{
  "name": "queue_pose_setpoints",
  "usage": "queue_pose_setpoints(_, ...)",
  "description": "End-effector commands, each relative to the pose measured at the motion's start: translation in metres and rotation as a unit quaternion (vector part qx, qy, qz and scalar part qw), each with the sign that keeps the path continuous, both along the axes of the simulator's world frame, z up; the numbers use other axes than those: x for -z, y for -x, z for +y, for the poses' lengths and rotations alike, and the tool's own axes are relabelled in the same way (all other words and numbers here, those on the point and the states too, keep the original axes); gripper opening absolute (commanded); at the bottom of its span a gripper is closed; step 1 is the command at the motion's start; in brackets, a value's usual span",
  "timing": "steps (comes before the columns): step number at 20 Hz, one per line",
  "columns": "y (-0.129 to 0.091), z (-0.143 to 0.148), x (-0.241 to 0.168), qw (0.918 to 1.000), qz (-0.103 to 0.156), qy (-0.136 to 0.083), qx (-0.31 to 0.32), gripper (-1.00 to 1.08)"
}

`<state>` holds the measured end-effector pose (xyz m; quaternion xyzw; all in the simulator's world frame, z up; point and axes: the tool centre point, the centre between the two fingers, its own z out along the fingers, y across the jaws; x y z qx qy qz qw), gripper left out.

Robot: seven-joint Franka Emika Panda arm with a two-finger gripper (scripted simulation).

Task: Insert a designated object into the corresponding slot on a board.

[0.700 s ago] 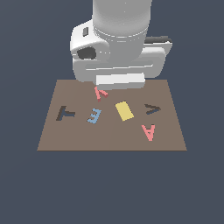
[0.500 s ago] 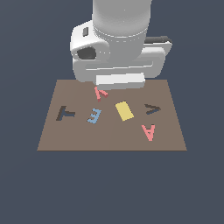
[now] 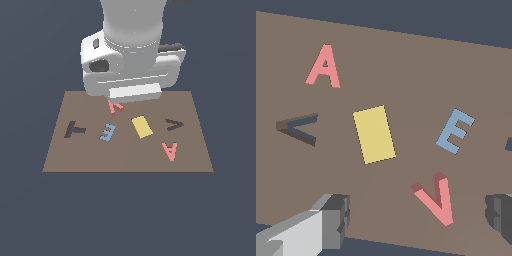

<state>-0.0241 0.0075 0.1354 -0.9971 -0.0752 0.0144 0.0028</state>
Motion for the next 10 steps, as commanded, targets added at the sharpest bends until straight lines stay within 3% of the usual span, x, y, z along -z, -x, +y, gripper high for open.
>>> queue_pose_setpoints(1,0.005,-0.004,0.007,0.9998,-0.001,0.000,-0.018,1.00)
queue_pose_setpoints(10,0.029,-0.026,0.042,0.9934,-0.007,-0.001,-0.115,1.00)
